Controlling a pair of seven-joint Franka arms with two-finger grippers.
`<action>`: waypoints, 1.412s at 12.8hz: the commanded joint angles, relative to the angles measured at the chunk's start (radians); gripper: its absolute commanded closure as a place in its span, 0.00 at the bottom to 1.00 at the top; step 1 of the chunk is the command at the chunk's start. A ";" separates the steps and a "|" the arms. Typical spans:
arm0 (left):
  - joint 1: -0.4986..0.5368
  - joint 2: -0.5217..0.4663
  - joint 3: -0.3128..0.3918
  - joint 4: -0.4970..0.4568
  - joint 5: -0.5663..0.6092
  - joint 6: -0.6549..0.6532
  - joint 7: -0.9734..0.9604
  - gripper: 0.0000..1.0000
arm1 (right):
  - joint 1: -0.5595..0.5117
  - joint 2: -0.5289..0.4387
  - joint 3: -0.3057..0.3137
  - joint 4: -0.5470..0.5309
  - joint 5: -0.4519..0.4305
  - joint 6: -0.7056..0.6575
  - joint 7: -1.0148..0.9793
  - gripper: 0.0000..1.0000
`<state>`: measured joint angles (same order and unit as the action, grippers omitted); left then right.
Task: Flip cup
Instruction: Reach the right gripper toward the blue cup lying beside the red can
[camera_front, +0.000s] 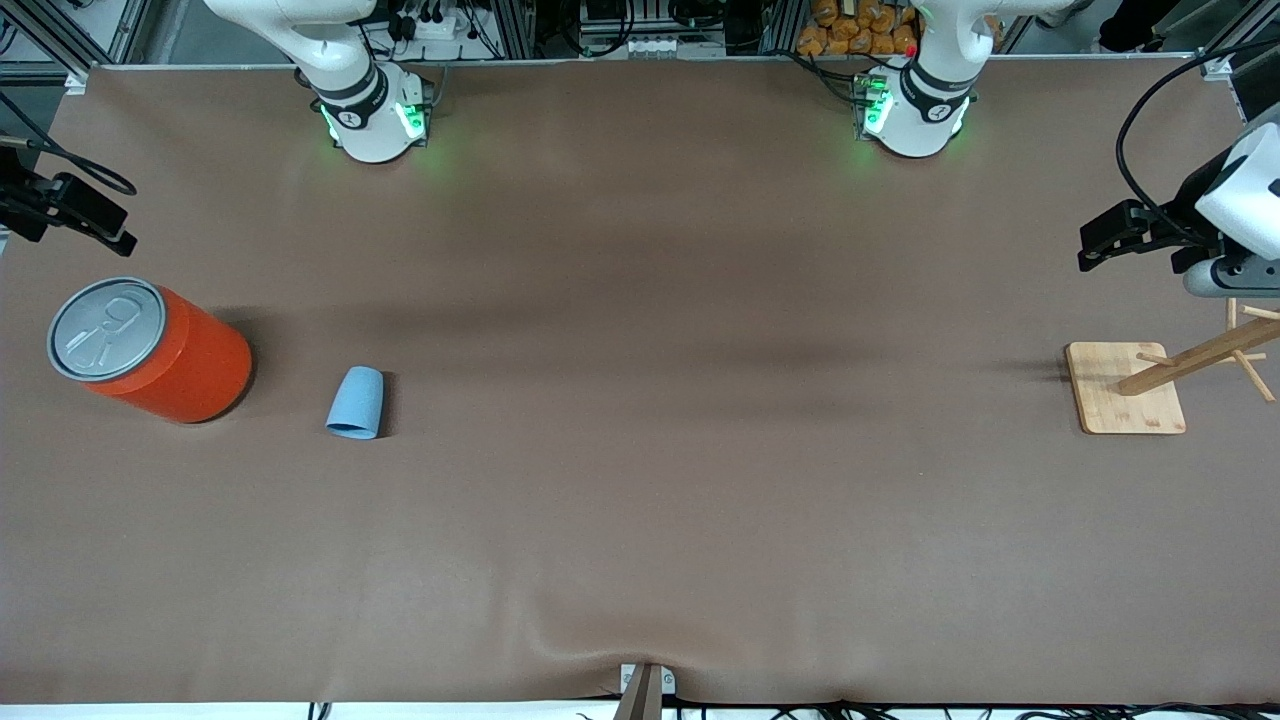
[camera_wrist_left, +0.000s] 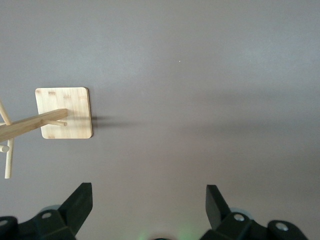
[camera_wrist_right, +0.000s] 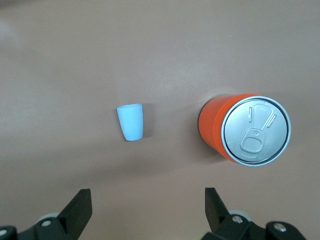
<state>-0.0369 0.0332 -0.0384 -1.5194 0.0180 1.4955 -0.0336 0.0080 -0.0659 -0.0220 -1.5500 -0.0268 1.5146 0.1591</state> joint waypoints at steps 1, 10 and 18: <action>0.002 -0.004 -0.003 0.010 0.005 -0.003 0.012 0.00 | -0.003 0.001 0.011 0.018 -0.015 -0.019 -0.012 0.00; 0.002 -0.001 -0.003 0.010 0.013 -0.003 0.006 0.00 | 0.000 0.105 0.008 0.016 -0.010 -0.008 -0.012 0.00; 0.051 -0.003 0.009 0.030 -0.013 -0.003 0.011 0.00 | -0.017 0.222 0.005 -0.353 -0.001 0.379 -0.006 0.00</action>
<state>0.0031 0.0329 -0.0275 -1.5139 0.0161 1.4961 -0.0330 0.0079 0.1933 -0.0232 -1.7437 -0.0264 1.7490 0.1548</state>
